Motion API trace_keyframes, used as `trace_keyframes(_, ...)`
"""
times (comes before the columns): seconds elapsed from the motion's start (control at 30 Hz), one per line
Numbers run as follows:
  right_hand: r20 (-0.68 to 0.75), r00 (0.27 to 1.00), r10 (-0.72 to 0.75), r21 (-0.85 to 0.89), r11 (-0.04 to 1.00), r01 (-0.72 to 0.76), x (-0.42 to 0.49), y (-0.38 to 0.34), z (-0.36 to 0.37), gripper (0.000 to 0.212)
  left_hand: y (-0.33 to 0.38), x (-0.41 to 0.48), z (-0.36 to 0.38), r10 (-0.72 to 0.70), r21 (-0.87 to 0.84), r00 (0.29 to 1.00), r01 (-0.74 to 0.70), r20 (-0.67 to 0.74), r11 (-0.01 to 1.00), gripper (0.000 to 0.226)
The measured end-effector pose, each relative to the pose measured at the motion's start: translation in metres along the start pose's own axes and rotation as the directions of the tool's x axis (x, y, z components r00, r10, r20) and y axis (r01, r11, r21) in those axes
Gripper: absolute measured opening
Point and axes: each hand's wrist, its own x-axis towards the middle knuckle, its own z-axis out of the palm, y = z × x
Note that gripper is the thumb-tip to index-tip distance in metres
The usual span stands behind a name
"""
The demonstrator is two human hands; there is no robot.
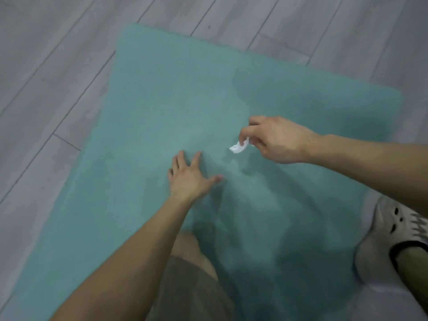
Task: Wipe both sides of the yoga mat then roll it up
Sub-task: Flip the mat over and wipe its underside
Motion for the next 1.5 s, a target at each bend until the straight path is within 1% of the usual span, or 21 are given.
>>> trace_keyframes(0.07, -0.041, 0.997, 0.066, 0.052, 0.997, -0.064, -0.033, 0.015, 0.008, 0.032, 0.035, -0.024, 0.029, -0.045, -0.017, 0.981, 0.049, 0.188, 0.999, 0.162)
trace_keyframes(0.1, -0.053, 0.994, 0.097, 0.074, 0.993, -0.093, -0.047, 0.023, 0.012, 0.034, 0.046, -0.03, 0.04, -0.067, -0.022, 0.972, 0.074, 0.226, 0.997, 0.175)
trace_keyframes(0.2, -0.059, 0.983, 0.172, 0.088, 0.982, -0.166, -0.08, 0.049, 0.019, 0.036, 0.059, -0.031, 0.055, -0.136, -0.02, 0.966, 0.144, 0.219, 0.989, 0.189)
trace_keyframes(0.37, -0.182, 0.934, 0.308, 0.166, 0.946, -0.28, -0.101, 0.088, 0.016, 0.04, 0.063, -0.025, 0.055, -0.204, 0.027, 0.954, 0.203, 0.219, 0.979, 0.192)
trace_keyframes(0.47, -0.232, 0.894, 0.382, 0.211, 0.917, -0.337, -0.102, 0.108, 0.026, 0.028, 0.065, -0.026, 0.054, -0.218, 0.056, 0.949, 0.21, 0.227, 0.976, 0.191)
trace_keyframes(0.53, -0.229, 0.886, 0.402, 0.205, 0.91, -0.36, -0.1, 0.117, 0.039, 0.022, 0.065, -0.026, 0.053, -0.22, 0.07, 0.945, 0.21, 0.242, 0.975, 0.191)
trace_keyframes(0.67, -0.172, 0.911, 0.375, 0.175, 0.922, -0.347, -0.101, 0.114, 0.061, 0.025, 0.064, -0.027, 0.052, -0.196, 0.053, 0.942, 0.189, 0.274, 0.981, 0.192)
trace_keyframes(0.77, -0.201, 0.911, 0.359, 0.134, 0.932, -0.338, -0.105, 0.108, 0.082, 0.027, 0.065, -0.028, 0.051, -0.189, 0.052, 0.943, 0.182, 0.275, 0.982, 0.192)
trace_keyframes(0.9, -0.311, 0.834, 0.456, 0.124, 0.889, -0.44, -0.106, 0.112, 0.111, 0.033, 0.066, -0.031, 0.049, -0.188, 0.055, 0.941, 0.18, 0.28, 0.982, 0.191)
trace_keyframes(0.97, -0.275, 0.816, 0.508, 0.139, 0.861, -0.489, -0.106, 0.112, 0.126, 0.038, 0.066, -0.032, 0.049, -0.178, 0.044, 0.946, 0.172, 0.272, 0.984, 0.191)
trace_keyframes(1.03, -0.184, 0.855, 0.485, 0.179, 0.872, -0.456, -0.104, 0.098, 0.139, 0.04, 0.065, -0.033, 0.049, -0.169, 0.041, 0.949, 0.164, 0.265, 0.986, 0.191)
trace_keyframes(1.1, -0.047, 0.945, 0.324, 0.188, 0.932, -0.311, -0.102, 0.076, 0.149, 0.04, 0.065, -0.032, 0.049, -0.165, 0.037, 0.952, 0.161, 0.258, 0.986, 0.191)
trace_keyframes(1.17, 0.128, 0.976, 0.177, 0.185, 0.963, -0.199, -0.106, 0.063, 0.149, 0.04, 0.065, -0.033, 0.049, -0.156, 0.031, 0.954, 0.154, 0.256, 0.988, 0.192)
trace_keyframes(1.2, 0.123, 0.977, 0.175, 0.156, 0.969, -0.193, -0.104, 0.071, 0.143, 0.039, 0.064, -0.032, 0.05, -0.154, 0.032, 0.954, 0.151, 0.256, 0.988, 0.192)
trace_keyframes(1.23, 0.052, 0.97, 0.238, 0.132, 0.961, -0.242, -0.102, 0.086, 0.133, 0.038, 0.064, -0.032, 0.05, -0.157, 0.036, 0.953, 0.153, 0.258, 0.988, 0.192)
trace_keyframes(1.27, -0.069, 0.931, 0.358, 0.127, 0.929, -0.348, -0.101, 0.107, 0.119, 0.038, 0.064, -0.031, 0.05, -0.161, 0.04, 0.952, 0.156, 0.259, 0.987, 0.192)
trace_keyframes(1.33, -0.309, 0.738, 0.6, 0.169, 0.798, -0.579, -0.112, 0.15, 0.095, 0.04, 0.065, -0.032, 0.049, -0.164, 0.042, 0.951, 0.159, 0.263, 0.986, 0.192)
trace_keyframes(1.37, -0.345, 0.666, 0.661, 0.192, 0.744, -0.639, -0.121, 0.162, 0.091, 0.041, 0.065, -0.032, 0.049, -0.162, 0.043, 0.951, 0.156, 0.264, 0.987, 0.192)
trace_keyframes(1.4, -0.311, 0.669, 0.676, 0.166, 0.731, -0.662, -0.128, 0.166, 0.094, 0.043, 0.065, -0.032, 0.048, -0.159, 0.044, 0.951, 0.153, 0.266, 0.987, 0.192)
trace_keyframes(1.43, -0.222, 0.727, 0.65, 0.112, 0.757, -0.644, -0.133, 0.162, 0.101, 0.046, 0.065, -0.033, 0.048, -0.156, 0.041, 0.951, 0.15, 0.267, 0.988, 0.192)
trace_keyframes(1.5, 0.007, 0.853, 0.522, 0.066, 0.851, -0.521, -0.138, 0.136, 0.122, 0.049, 0.064, -0.033, 0.048, -0.148, 0.032, 0.954, 0.145, 0.262, 0.989, 0.192)
